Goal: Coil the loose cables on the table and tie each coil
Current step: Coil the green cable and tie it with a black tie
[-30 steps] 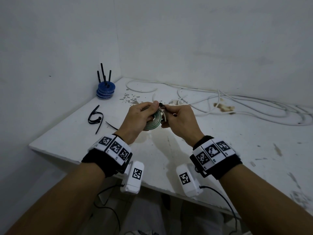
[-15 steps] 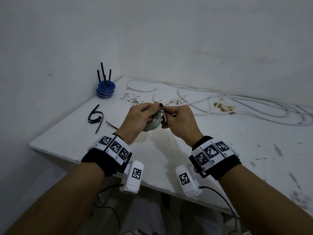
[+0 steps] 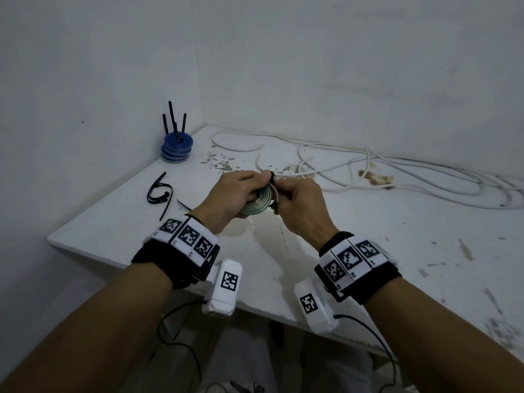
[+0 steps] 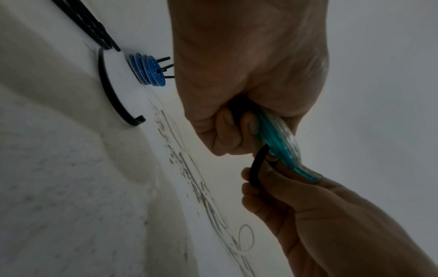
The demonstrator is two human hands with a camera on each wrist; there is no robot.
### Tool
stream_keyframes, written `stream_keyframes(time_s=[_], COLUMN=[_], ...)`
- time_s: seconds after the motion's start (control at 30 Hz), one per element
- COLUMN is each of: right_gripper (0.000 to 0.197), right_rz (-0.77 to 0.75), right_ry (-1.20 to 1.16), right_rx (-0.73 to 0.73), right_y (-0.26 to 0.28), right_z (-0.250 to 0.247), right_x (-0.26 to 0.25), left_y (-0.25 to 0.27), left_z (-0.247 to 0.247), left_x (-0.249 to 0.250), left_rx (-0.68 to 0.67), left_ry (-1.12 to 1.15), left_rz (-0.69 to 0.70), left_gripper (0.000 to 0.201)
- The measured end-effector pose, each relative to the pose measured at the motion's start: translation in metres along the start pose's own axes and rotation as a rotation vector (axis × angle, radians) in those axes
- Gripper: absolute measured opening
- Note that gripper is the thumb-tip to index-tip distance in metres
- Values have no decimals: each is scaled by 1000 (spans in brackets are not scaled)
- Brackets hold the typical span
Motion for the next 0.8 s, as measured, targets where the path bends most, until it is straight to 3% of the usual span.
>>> stream_keyframes(time_s=[0.1,0.2,0.63,0.8], right_gripper=[24,26,26,26], right_rz=[-29,40,20,106], right_ry=[28,4,-63,-235], right_rx=[42,88,58,-101], right_y=[-1,-4,-4,-5], right_z=[0,-2,-6,-14], right_x=[-1,5,-9,-17], left_y=[-3,-4,-8,-14], left_z=[1,1,0,-9], left_x=[5,2,1,1], left_rx=[-2,-14,-74,-48], left_ry=[-3,-4,-7,-130], left_rz=[-12,-43,-99,-27], left_gripper=[47,48,43,28])
Point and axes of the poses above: each hand's wrist, its own y-axis away from the middle knuckle, its own z-axis out of the palm, x = y × z, the point moved 4 cm from there along -y, towards the middle knuckle, and after that the axes turned 5 degrees about z, right-handed, at the moved point
